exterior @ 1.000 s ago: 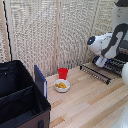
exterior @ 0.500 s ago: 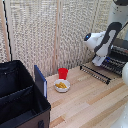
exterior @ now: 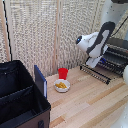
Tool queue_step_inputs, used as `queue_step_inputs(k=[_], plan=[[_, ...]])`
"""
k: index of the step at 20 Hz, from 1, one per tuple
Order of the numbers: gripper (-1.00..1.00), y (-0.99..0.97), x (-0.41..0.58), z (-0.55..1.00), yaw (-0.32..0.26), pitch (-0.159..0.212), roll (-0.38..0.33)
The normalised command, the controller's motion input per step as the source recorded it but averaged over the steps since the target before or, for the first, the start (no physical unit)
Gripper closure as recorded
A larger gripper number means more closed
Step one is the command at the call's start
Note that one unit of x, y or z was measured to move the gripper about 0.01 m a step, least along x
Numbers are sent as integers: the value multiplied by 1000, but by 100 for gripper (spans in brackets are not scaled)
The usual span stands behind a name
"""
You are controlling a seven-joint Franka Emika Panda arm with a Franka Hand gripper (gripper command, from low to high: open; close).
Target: Gently stretch your hand towards the oven tray's handle, obtaining a firm grip, and draw it cautiously out of the oven. Transition your grip to the hot dog bowl, gingerly seizing the edge, and elevate it from the surface. Hover the bowl over the tray, delicately lower it, and temper your grip, establishing the bowl's equilibrium.
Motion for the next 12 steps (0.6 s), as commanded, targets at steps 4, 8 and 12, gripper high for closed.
queue_step_inputs(k=[4,8,12], plan=[[100,612,0,-31,-115,0,-33],[-100,139,5,-74,-7,0,41],[-100,-21,-5,64,0,10,59]])
